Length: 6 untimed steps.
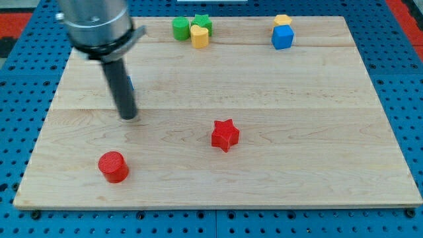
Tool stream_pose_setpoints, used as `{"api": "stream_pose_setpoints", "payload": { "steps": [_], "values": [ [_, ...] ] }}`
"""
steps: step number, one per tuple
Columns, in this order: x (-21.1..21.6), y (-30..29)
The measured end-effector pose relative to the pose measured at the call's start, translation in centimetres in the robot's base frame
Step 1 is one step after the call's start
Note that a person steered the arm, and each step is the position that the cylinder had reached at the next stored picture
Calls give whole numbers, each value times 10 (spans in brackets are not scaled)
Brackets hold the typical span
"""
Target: Move the blue triangle towards the yellow heart
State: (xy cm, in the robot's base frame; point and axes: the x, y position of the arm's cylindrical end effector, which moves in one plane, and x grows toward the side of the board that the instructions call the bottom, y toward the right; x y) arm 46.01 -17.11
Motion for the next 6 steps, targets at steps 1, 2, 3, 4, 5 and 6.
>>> {"api": "stream_pose_setpoints", "payload": {
  "steps": [1,2,3,4,5,6],
  "values": [
    [-35,-36],
    [-87,19],
    [-112,98],
    [-133,107],
    [-103,145],
    [-77,175]
  ]
}}
